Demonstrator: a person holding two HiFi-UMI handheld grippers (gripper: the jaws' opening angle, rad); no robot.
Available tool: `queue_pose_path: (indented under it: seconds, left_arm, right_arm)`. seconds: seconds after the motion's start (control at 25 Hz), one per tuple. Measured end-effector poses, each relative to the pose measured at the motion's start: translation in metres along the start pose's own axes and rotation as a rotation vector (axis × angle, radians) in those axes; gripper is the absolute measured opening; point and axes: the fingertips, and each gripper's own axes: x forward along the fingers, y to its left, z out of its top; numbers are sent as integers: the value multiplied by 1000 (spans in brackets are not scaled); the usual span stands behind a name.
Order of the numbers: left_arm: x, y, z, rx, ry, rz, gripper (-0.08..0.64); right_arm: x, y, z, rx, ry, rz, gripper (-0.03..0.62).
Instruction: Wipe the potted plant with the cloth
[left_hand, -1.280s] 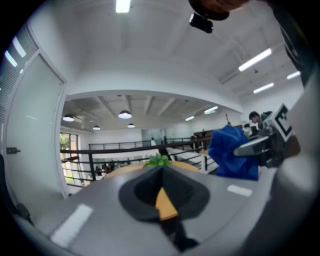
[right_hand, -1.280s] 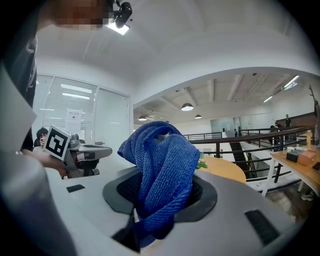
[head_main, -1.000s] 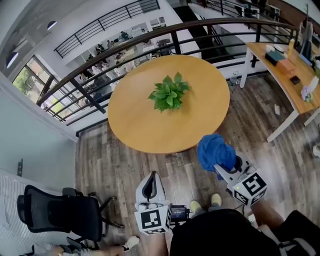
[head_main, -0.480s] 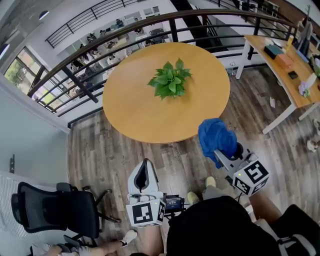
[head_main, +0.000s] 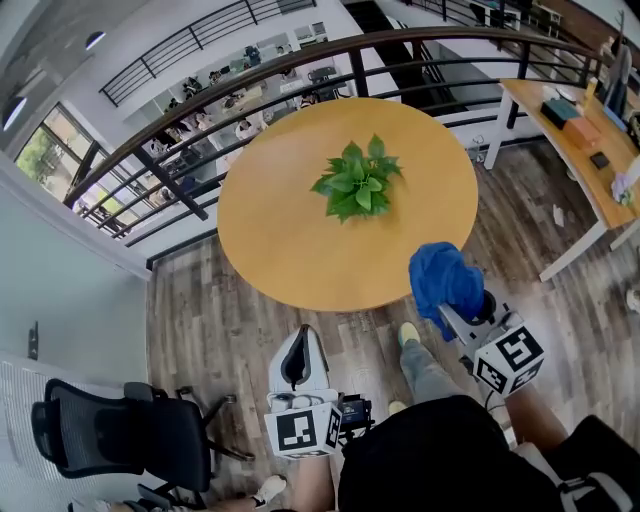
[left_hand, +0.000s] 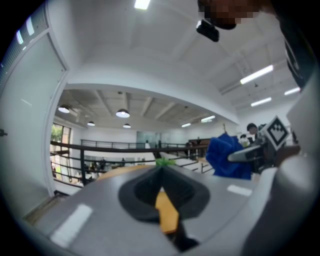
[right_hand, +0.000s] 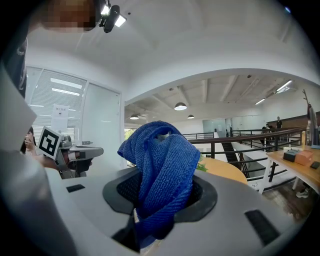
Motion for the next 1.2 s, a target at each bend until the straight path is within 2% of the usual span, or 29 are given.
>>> queue_pose_path:
  seconds: [0.36, 0.76, 1.2]
  left_arm:
    - [95, 21, 3, 4, 36, 9, 0]
    - [209, 32, 22, 16, 54, 38, 0]
    - [278, 40, 30, 55, 77, 102, 0]
  right_arm:
    - [76, -57, 7, -20, 8, 11, 163]
    - [153, -143, 39, -27, 10, 39, 163]
    - [206, -200, 51, -31, -21, 76, 163]
